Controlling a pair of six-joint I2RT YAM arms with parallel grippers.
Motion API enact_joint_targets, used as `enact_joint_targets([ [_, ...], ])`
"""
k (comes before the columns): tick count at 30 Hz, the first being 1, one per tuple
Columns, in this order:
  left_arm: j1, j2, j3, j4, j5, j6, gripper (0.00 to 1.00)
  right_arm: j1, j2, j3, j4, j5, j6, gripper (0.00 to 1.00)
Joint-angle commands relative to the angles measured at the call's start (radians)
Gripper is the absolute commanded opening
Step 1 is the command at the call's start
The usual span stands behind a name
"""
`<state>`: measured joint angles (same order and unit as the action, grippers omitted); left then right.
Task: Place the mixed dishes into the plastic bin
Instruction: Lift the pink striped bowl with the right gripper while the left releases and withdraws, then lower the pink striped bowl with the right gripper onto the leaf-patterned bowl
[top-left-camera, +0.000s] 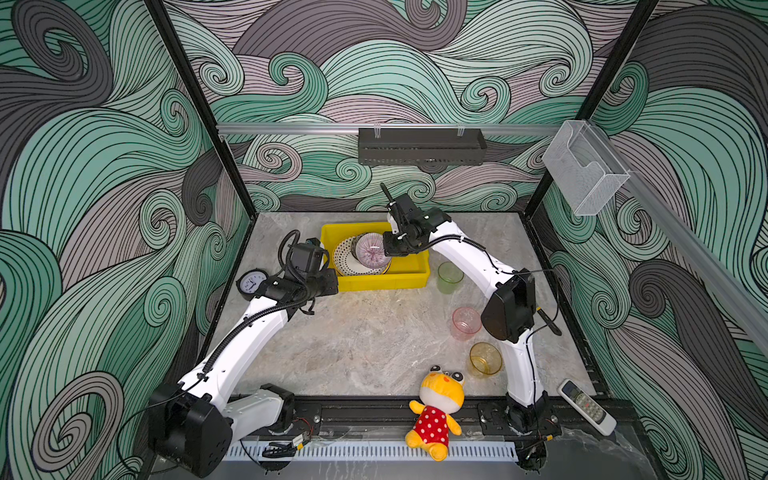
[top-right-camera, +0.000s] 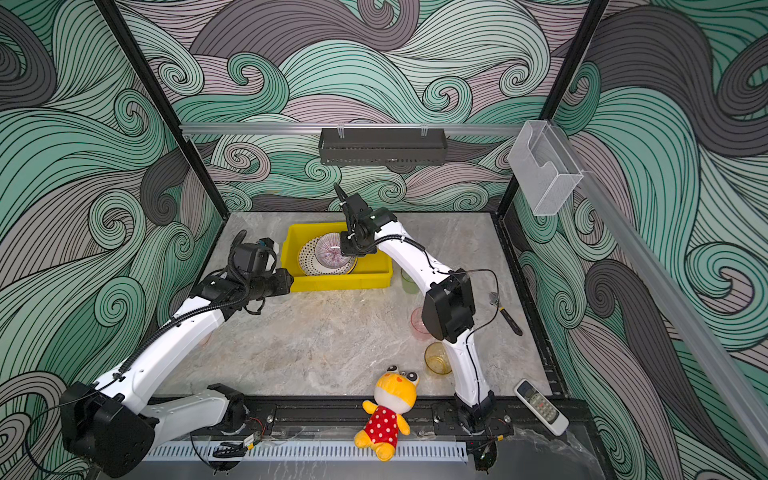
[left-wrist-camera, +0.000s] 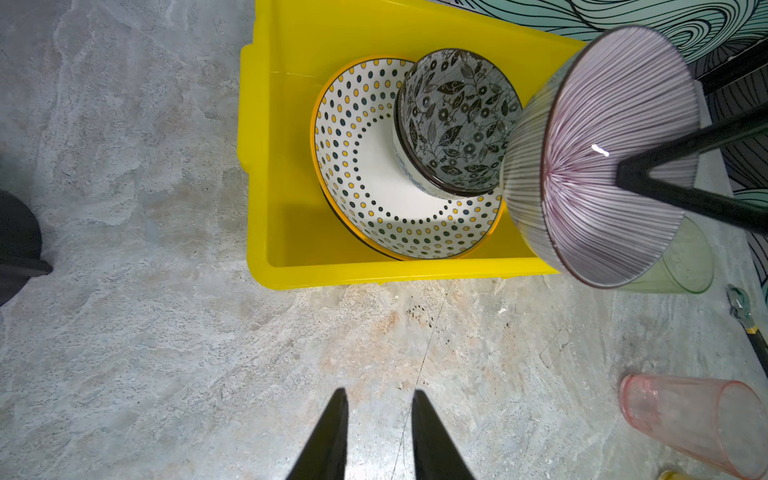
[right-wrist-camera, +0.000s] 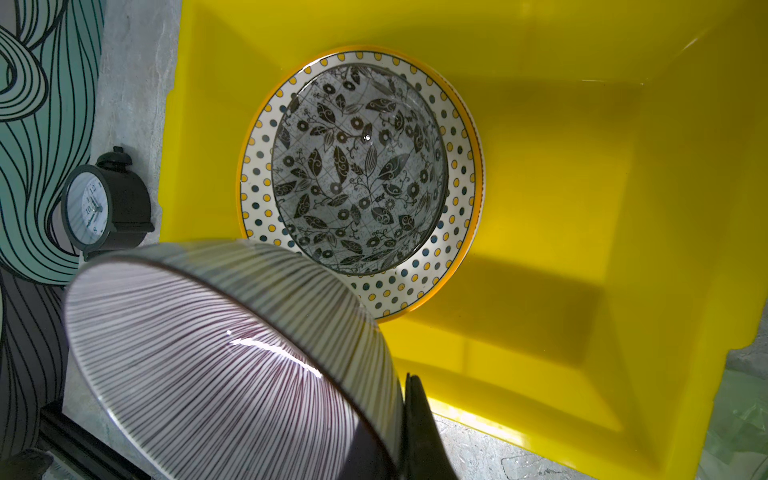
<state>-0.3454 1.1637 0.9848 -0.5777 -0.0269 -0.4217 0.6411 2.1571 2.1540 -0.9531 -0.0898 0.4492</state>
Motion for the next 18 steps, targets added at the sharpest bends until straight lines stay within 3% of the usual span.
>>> enact_joint_targets([
  [1,0.009,0.012,0.011,0.022,-0.021,0.019,0.3,-0.012,0.013,0.044,0.016,-0.021,0.026,0.0],
  [18,0.028,0.043,0.003,0.074,0.002,0.024,0.3,-0.031,0.11,0.148,0.015,-0.027,0.058,0.0],
])
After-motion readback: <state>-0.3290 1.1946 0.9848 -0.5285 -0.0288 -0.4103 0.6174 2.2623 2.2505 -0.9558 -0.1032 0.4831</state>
